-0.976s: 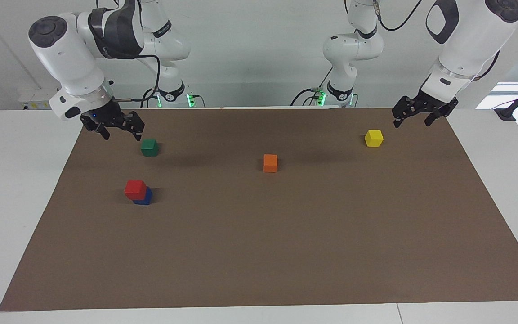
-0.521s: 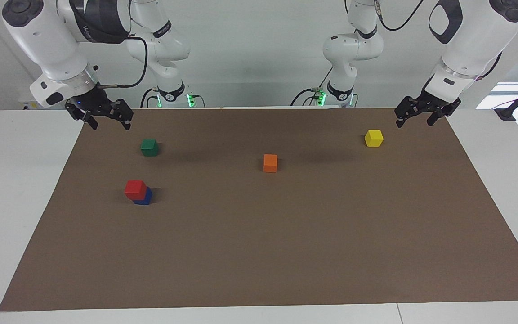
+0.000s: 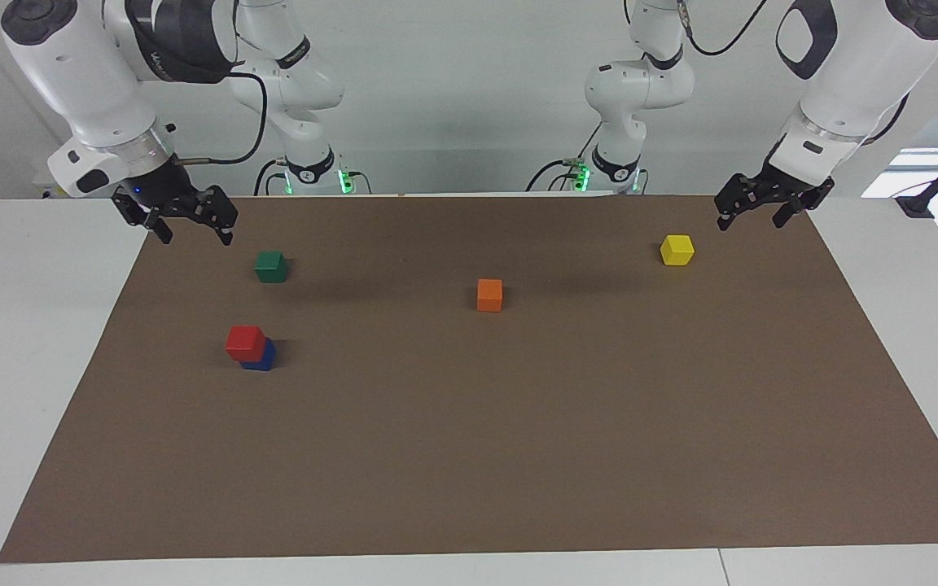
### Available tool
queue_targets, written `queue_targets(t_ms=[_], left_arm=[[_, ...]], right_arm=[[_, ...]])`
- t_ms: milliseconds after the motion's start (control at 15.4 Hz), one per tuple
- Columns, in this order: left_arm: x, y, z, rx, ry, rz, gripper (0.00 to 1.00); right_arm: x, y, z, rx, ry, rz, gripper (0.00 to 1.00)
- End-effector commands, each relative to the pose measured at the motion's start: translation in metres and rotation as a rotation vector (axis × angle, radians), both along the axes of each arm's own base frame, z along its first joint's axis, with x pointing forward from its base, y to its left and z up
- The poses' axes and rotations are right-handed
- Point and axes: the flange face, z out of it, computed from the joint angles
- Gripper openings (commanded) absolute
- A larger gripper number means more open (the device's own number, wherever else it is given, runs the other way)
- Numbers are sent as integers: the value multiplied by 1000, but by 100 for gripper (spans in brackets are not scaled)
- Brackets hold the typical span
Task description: Transfer red block to right arm and stack on blue block
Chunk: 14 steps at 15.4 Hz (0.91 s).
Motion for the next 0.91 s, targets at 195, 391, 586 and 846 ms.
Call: queue_targets(t_ms=[195,391,586,846], left_arm=[[-7,2,3,14,6,-10,100],[-7,2,3,14,6,-10,100],[-7,2,3,14,6,-10,100],[-7,2,3,14,6,-10,100]], right_arm=[[3,-7,8,-2,-9,10,100],[2,-8,21,0,9,10,100],[8,-8,19,-1,17,10,100],[7,-9,18,-1,19,7,100]])
